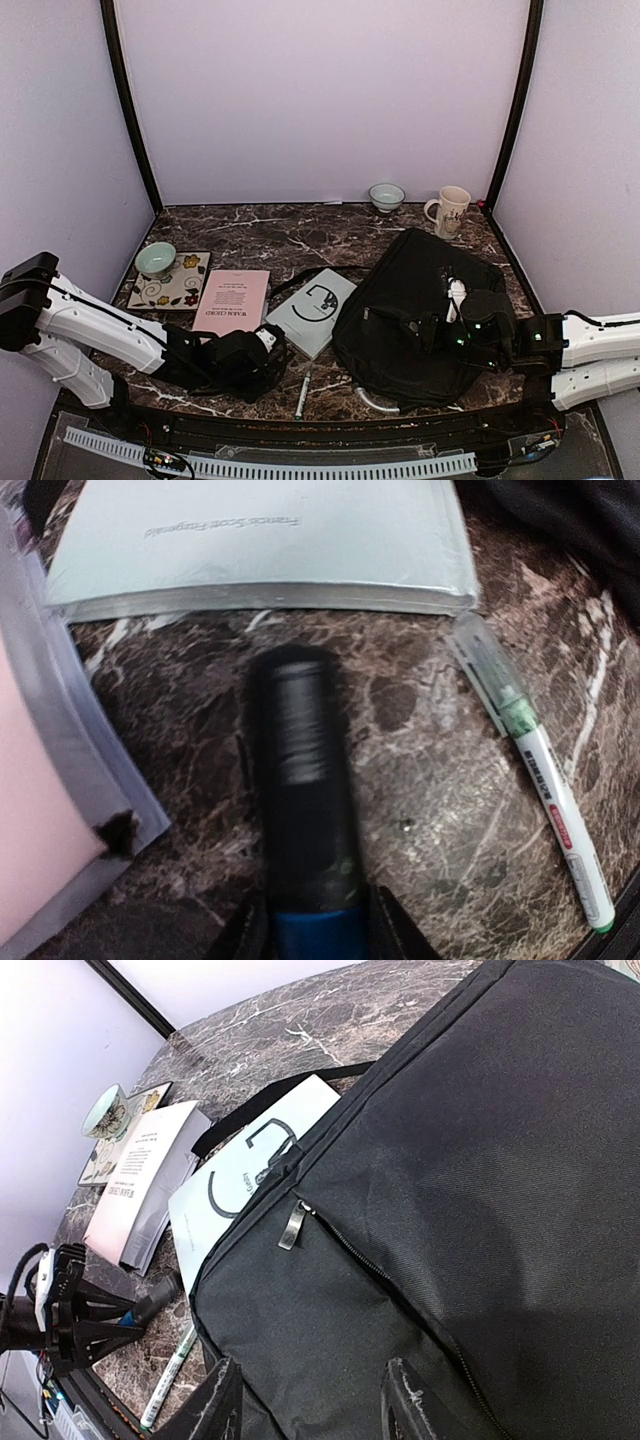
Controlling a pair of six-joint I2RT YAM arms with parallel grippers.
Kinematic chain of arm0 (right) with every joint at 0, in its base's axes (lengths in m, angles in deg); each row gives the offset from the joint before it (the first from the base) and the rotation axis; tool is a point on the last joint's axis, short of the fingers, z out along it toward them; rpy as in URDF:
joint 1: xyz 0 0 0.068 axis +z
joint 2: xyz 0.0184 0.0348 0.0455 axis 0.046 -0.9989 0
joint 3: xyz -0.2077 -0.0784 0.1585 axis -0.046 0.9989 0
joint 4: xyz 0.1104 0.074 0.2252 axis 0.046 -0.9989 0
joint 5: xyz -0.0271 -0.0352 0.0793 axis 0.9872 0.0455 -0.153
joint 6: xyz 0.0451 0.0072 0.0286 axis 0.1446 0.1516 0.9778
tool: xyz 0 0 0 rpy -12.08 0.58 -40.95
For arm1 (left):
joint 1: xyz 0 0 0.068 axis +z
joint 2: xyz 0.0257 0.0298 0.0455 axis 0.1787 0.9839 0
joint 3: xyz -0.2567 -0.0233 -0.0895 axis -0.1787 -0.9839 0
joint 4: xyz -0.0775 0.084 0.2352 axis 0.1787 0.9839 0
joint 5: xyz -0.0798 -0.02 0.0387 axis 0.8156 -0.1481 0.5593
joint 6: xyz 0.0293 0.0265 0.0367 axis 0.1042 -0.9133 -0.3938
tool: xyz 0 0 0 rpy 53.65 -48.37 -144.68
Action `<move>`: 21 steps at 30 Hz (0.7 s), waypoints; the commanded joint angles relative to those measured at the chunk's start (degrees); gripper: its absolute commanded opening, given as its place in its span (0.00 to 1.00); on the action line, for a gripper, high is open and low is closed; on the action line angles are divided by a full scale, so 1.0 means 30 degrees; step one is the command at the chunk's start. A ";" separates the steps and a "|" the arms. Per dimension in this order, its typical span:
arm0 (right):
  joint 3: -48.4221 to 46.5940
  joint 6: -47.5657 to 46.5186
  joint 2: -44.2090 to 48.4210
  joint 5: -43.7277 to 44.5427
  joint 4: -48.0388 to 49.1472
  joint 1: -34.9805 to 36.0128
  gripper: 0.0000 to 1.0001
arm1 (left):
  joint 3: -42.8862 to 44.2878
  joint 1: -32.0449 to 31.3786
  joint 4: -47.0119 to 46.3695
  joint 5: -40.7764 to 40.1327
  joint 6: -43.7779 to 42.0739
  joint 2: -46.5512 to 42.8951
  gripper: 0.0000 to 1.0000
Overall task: Pack the student bag
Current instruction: Put down the upper front pocket of the student bag, then pick up the pen at the corner of the board.
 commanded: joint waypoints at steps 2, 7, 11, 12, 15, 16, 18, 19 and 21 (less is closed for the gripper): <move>-0.0115 0.0229 0.0033 0.0523 0.0539 0.0254 0.48 | 0.0334 0.0061 0.0169 0.1096 0.0322 0.0452 0.24; -0.0093 0.0199 0.0033 0.0484 0.0540 0.0274 0.48 | 0.0500 0.0052 0.0422 0.1336 0.0936 0.0450 0.23; -0.0069 0.0227 0.0080 0.0479 0.0540 0.0294 0.48 | 0.0351 0.0053 0.0513 0.1034 0.1083 0.0451 0.36; -0.0042 0.0235 0.0090 0.0457 0.0543 0.0304 0.48 | 0.0340 0.0061 0.0529 0.0909 0.1040 0.0465 0.38; -0.0005 0.0257 0.0149 0.0455 0.0567 0.0370 0.49 | 0.0392 0.0075 0.0627 0.0845 0.0860 0.0594 0.40; 0.0005 0.0257 0.0136 0.0468 0.0595 0.0379 0.49 | 0.0430 0.0075 0.0660 0.0819 0.0826 0.0659 0.41; -0.0049 0.0257 0.0079 0.0492 0.0599 0.0421 0.49 | 0.0454 0.0156 0.0767 0.0794 0.0827 0.0786 0.41; -0.0088 0.0257 0.0042 0.0506 0.0602 0.0448 0.49 | 0.0441 0.0177 0.0773 0.0732 0.0851 0.0811 0.38; -0.0113 0.0257 -0.0038 0.0531 0.0598 0.0489 0.49 | 0.0467 0.0171 0.0787 0.0749 0.0845 0.0806 0.31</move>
